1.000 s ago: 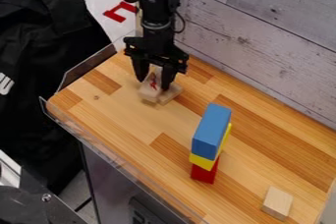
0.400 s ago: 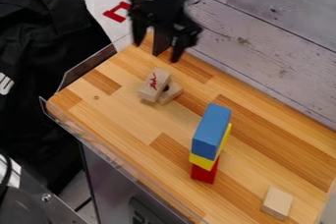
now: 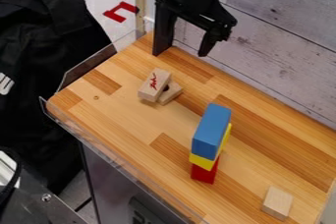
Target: Put white block on top of square block with a hole
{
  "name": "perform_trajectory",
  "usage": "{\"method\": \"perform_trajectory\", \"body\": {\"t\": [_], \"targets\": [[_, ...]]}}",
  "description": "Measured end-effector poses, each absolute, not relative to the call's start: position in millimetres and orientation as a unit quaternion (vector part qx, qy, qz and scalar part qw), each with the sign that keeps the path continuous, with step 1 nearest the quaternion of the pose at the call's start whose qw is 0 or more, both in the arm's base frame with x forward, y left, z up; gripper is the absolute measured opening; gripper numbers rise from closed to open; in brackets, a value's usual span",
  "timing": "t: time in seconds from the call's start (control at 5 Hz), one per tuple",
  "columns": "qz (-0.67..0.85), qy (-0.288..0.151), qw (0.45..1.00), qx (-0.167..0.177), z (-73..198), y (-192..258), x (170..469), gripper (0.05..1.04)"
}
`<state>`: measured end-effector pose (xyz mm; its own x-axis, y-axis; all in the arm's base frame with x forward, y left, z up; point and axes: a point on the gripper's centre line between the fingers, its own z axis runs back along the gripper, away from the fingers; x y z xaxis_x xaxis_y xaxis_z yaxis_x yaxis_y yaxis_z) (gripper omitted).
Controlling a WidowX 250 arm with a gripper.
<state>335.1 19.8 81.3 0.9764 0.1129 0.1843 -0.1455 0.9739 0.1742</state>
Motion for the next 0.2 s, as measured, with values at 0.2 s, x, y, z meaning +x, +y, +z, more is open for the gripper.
{"method": "perform_trajectory", "body": {"t": [0.2], "targets": [[0.055,-0.079,0.992,0.077,76.1,17.5,336.2,1.001]]}}
